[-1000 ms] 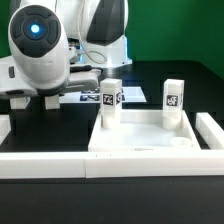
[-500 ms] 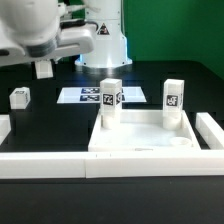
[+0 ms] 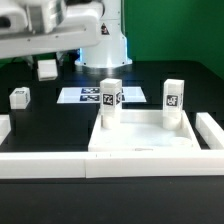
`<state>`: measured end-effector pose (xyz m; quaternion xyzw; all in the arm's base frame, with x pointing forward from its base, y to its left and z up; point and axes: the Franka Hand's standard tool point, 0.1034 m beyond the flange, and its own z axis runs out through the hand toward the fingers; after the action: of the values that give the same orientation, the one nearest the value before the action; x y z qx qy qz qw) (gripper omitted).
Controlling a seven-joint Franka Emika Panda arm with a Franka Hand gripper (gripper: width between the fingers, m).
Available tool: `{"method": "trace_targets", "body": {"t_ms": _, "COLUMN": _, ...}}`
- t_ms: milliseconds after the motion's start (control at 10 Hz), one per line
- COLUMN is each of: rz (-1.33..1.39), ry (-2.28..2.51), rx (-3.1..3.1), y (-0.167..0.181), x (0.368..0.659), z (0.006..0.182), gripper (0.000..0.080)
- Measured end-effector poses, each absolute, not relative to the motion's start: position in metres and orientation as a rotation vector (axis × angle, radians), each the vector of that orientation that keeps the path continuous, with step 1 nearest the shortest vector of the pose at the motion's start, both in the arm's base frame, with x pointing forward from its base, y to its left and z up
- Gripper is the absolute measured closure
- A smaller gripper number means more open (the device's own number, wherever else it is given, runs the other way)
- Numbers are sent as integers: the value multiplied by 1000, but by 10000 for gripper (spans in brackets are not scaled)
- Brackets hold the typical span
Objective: Assemble square table
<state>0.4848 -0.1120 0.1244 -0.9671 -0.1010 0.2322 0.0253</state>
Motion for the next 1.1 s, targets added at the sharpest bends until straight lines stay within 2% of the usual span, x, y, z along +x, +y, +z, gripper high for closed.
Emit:
{"method": "trace_targets", "body": {"t_ms": 200, "rz": 443, "ry": -341, "rx": -3066, "y": -80, "x": 528, "z": 147, "gripper": 509}}
{"method": "trace_targets", "body": {"t_ms": 300, "rz": 325, "ry": -353, "rx": -3089, "y": -74, "x": 537, "z": 152, "gripper": 509}}
{"method": "trace_targets", "body": {"t_ms": 700, "rz": -56, "ry": -353, "rx": -3125, "y": -81, "x": 544, "z": 145, "gripper": 509}}
{"method": "trace_targets", "body": {"t_ms": 900, "rz": -286, "ry": -220, "rx": -3120, "y": -47, "x": 546, "z": 130, "gripper": 509}}
{"method": "trace_targets", "body": {"t_ms": 1100, "rz": -453, "ry": -161, "rx": -3083, "y": -1, "x": 573, "z": 129, "gripper": 509}}
